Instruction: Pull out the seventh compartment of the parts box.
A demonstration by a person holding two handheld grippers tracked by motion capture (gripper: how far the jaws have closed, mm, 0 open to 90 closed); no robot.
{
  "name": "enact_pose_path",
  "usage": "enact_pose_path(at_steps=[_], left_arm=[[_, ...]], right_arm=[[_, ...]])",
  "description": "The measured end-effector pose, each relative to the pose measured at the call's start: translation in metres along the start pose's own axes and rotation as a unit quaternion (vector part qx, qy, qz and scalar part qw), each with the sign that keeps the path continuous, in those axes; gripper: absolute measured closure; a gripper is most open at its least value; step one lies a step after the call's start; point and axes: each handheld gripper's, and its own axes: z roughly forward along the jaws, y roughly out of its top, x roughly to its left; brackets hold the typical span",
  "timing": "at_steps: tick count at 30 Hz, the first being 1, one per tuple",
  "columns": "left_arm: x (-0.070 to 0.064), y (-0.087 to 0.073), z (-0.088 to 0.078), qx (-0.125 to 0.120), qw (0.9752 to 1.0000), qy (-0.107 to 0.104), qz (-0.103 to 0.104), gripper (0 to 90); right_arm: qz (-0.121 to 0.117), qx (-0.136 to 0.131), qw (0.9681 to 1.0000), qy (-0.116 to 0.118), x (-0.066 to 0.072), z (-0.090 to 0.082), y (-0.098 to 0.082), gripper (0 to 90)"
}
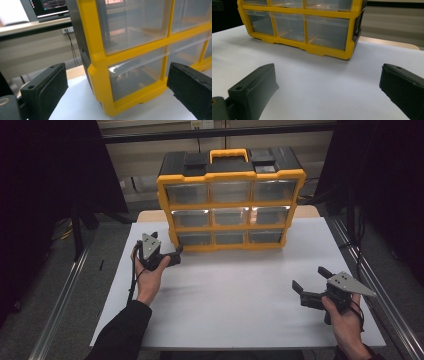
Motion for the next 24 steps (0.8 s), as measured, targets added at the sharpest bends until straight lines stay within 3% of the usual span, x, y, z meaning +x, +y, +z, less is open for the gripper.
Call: enact_pose_path(at_steps=[2, 11, 13, 15, 19, 20, 21, 22, 24], left_arm=[[0.0008, 0.0012, 0.0021, 0.003, 0.9999, 0.000, 0.016, 3.6], [-0.0001, -0.0012, 0.0066, -0.004, 0.9998, 0.001, 0.020, 3.7], [-0.0009, -0.0031, 0.0075, 0.006, 0.9988, 0.000, 0.049, 3.8], [-0.0018, -0.0038, 0.0081, 0.006, 0.9986, 0.002, 0.053, 3.5], [-0.0037, -0.0053, 0.0093, 0.010, 0.9953, 0.007, 0.096, 3.0], [-0.0048, -0.0058, 0.0098, 0.007, 0.9954, 0.009, 0.095, 3.0], [-0.0069, -0.0062, 0.0103, 0.007, 0.9937, 0.011, 0.112, 2.7], [-0.0069, -0.0062, 0.0103, 0.007, 0.9937, 0.011, 0.112, 2.6], [-0.0084, -0.0060, 0.0103, 0.011, 0.9906, 0.011, 0.136, 2.6]], right_arm=[[0.003, 0.002, 1.0000, 0.001, -0.0003, -0.0001, -0.0001, 0.6], [0.000, 0.004, 1.0000, 0.001, 0.0000, 0.0007, -0.0006, 0.6], [-0.001, 0.004, 1.0000, 0.000, 0.0001, 0.0005, -0.0005, 0.6], [-0.002, 0.004, 1.0000, 0.001, 0.0003, 0.0006, -0.0005, 0.6], [-0.001, 0.003, 1.0000, 0.000, 0.0003, 0.0012, -0.0006, 0.6], [-0.001, 0.003, 1.0000, 0.000, 0.0003, 0.0012, -0.0006, 0.6], [-0.002, 0.003, 1.0000, 0.000, 0.0004, 0.0011, -0.0006, 0.6], [-0.002, 0.003, 1.0000, 0.000, 0.0004, 0.0011, -0.0006, 0.6], [-0.003, 0.004, 1.0000, 0.001, 0.0002, 0.0008, -0.0005, 0.6]])
